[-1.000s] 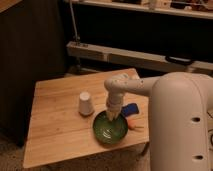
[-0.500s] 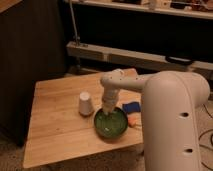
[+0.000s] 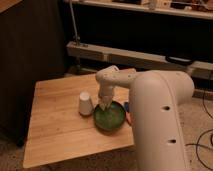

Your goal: Push the ceramic bowl across the table

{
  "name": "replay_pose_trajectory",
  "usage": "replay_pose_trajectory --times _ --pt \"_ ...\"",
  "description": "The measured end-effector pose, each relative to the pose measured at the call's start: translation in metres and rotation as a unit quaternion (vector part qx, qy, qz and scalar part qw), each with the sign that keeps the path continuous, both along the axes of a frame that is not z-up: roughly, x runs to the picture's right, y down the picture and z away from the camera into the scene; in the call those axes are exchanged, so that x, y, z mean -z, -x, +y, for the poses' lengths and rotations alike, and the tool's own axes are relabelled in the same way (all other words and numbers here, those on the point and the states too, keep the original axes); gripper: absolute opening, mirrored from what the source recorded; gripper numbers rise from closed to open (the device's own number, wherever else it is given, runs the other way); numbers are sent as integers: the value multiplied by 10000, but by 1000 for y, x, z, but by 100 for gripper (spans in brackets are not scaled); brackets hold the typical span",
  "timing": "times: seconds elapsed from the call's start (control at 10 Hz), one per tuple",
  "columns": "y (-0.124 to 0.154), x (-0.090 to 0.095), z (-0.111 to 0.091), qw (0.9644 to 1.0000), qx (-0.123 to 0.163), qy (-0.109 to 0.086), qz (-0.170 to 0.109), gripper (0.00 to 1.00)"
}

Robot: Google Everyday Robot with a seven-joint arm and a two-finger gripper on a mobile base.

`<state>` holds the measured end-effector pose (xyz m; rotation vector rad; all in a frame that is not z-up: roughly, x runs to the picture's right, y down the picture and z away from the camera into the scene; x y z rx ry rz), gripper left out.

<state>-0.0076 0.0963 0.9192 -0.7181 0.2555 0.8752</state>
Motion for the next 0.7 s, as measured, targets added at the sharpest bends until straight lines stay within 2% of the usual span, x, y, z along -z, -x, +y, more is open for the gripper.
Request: replay_pose_trajectory --times 0.1,0.4,0.5,0.6,0.7 --pt "-1 -9 -6 10000 -16 -32 20 38" --pt "-27 -32 -39 9992 -214 -219 260 38" --pt "-34 -38 -59 9985 -237 -395 284 38" --pt "-41 -36 -80 9980 -218 -497 328 38" --pt "-36 -35 -96 9975 -180 -612 299 38"
